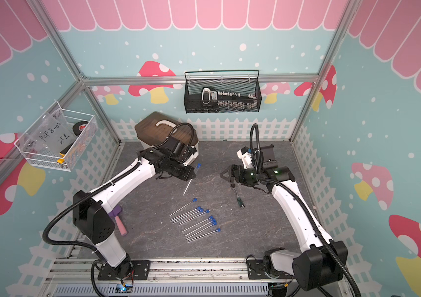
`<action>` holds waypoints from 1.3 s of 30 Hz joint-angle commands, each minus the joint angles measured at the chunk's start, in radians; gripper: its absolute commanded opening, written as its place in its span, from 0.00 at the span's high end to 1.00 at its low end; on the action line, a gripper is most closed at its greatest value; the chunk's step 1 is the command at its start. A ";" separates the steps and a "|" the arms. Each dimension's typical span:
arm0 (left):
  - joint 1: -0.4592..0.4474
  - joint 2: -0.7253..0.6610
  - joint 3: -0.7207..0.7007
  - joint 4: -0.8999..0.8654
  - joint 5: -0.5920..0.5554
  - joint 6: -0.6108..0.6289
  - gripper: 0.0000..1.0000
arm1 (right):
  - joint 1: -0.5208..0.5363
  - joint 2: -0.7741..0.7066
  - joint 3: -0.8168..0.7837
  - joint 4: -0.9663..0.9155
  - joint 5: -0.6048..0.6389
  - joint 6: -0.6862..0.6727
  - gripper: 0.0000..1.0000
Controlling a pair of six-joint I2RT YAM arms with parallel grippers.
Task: Remove stoppers from test tubes
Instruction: Pick up the test tube at the center of the board.
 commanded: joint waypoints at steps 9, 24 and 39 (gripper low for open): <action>-0.088 -0.027 0.132 -0.097 0.333 -0.080 0.95 | 0.034 -0.020 0.059 0.131 -0.160 0.132 0.14; -0.129 -0.040 0.136 -0.111 0.285 -0.073 0.97 | 0.102 0.041 0.069 0.114 -0.094 0.153 0.30; -0.137 -0.046 0.162 -0.101 0.249 -0.072 0.99 | 0.130 0.049 -0.025 0.297 -0.036 0.311 0.55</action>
